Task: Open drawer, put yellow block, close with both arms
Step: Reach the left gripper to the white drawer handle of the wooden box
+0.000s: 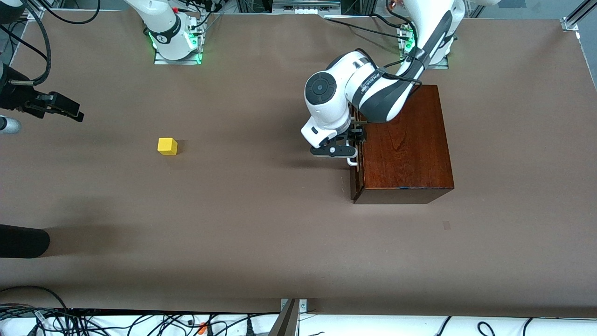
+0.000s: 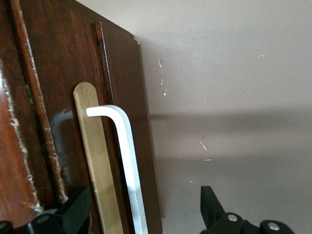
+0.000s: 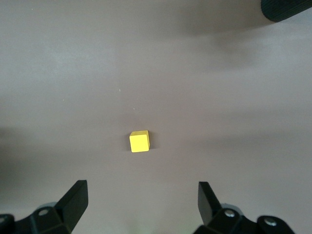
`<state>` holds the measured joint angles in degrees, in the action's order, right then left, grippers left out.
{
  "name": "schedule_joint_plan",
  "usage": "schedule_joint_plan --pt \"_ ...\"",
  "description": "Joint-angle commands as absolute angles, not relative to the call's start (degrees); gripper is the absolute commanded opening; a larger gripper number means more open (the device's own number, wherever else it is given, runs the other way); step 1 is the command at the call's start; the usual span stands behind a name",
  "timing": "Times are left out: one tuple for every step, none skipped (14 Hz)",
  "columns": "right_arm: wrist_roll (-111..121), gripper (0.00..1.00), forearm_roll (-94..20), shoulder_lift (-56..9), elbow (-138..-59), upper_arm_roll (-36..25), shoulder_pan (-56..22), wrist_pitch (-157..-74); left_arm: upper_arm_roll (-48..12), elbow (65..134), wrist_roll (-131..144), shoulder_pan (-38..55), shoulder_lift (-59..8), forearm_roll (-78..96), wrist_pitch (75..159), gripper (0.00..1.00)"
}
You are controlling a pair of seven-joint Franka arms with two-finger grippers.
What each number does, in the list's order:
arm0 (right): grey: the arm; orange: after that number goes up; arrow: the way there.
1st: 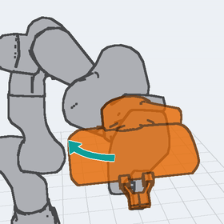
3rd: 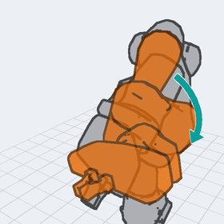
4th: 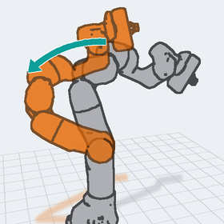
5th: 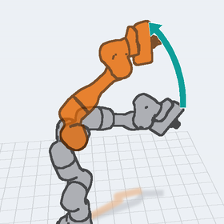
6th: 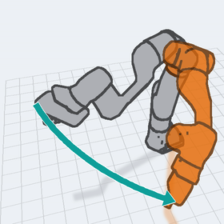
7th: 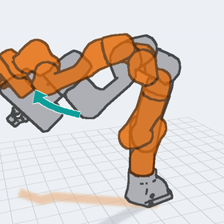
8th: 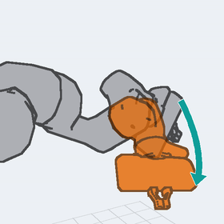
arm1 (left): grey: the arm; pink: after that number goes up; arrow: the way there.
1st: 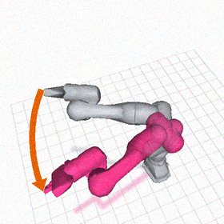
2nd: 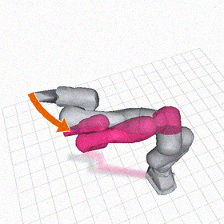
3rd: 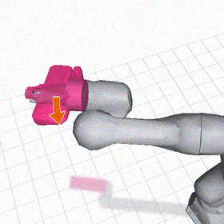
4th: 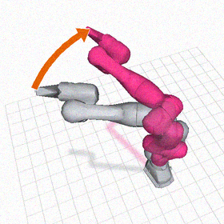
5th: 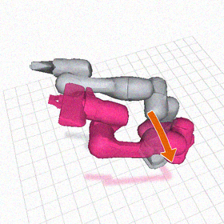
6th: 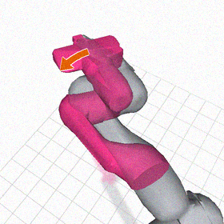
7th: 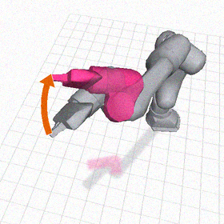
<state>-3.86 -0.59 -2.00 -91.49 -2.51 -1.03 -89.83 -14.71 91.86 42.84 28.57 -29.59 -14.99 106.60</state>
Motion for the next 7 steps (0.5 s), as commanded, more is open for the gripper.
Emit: schedule_joint_plan --pt "-3.3 1.0 -1.1 -1.7 -91.0 -2.2 -0.4 -88.9 -14.3 95.4 43.9 28.8 -28.6 -17.1 109.0 1.0" --pt "-3.3 1.0 -1.1 -1.7 -91.0 -2.2 -0.4 -88.9 -14.3 95.6 43.9 28.8 -28.6 -17.1 109.5 1.0" --pt "-3.3 1.0 -1.1 -1.7 -91.0 -2.2 -0.4 -88.9 -14.3 95.9 43.9 28.7 -28.7 -17.1 110.3 1.0" --pt "-3.3 1.0 -1.1 -1.7 -91.0 -2.2 -0.4 -88.9 -14.3 95.9 44.3 28.8 -28.9 -17.1 110.7 1.0" --pt "-3.3 1.0 -1.1 -1.7 -91.0 -2.2 -0.4 -88.9 -14.3 96.0 45.2 28.8 -28.9 -17.1 110.7 1.0" --pt "-3.3 1.0 -1.1 -1.7 -91.0 -2.2 -0.4 -88.9 -14.3 96.1 45.3 28.8 -29.1 -17.4 110.7 1.0" --pt "-3.3 1.0 -1.1 -1.7 -91.0 -2.2 -0.4 -88.9 -14.3 96.1 45.4 28.8 -29.7 -18.2 110.8 1.0"
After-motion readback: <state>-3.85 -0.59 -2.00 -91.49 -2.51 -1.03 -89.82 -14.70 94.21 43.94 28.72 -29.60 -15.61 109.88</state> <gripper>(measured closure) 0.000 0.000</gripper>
